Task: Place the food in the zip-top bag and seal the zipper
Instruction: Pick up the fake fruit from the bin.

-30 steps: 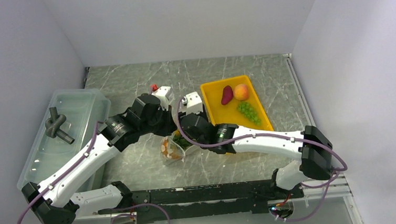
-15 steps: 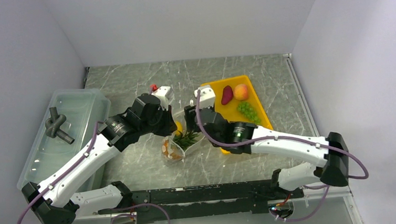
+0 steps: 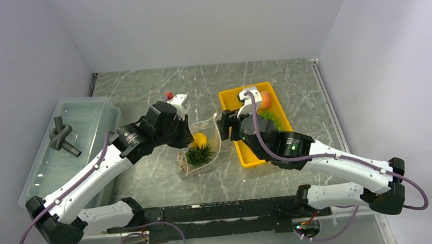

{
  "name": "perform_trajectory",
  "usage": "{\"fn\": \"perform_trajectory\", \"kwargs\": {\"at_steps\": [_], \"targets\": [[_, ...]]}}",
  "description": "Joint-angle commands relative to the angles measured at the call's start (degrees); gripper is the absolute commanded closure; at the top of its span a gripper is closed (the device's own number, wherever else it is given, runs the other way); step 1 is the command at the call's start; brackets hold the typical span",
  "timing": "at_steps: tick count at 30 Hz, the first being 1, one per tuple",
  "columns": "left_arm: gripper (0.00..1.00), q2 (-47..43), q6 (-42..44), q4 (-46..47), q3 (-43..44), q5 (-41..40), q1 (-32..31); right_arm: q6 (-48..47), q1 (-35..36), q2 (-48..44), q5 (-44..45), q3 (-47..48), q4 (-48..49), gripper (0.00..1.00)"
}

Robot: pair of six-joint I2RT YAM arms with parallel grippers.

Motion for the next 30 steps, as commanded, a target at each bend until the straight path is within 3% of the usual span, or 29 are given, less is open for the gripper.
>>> {"fn": "perform_trajectory", "kwargs": {"at_steps": [1, 4, 13, 30], "targets": [[1.00, 0.1, 0.1, 2.0, 1.9, 0.0, -0.1, -0.6, -4.2, -2.2, 1.6, 1.3, -4.0, 0.34], [1.00, 0.1, 0.1, 2.0, 1.9, 0.0, -0.1, -0.6, -10.2, -1.1, -2.7, 2.0, -6.9, 0.32], [1.00, 0.0, 0.0, 1.8, 2.5, 0.4, 0.0, -5.1, -20.9, 3.0, -4.0, 1.1, -6.1, 0.24], [1.00, 1.6, 0.7, 1.1, 4.4, 1.3, -0.1, -7.7, -39.7, 21.1, -13.3, 6.6, -1.8, 0.09]]}}
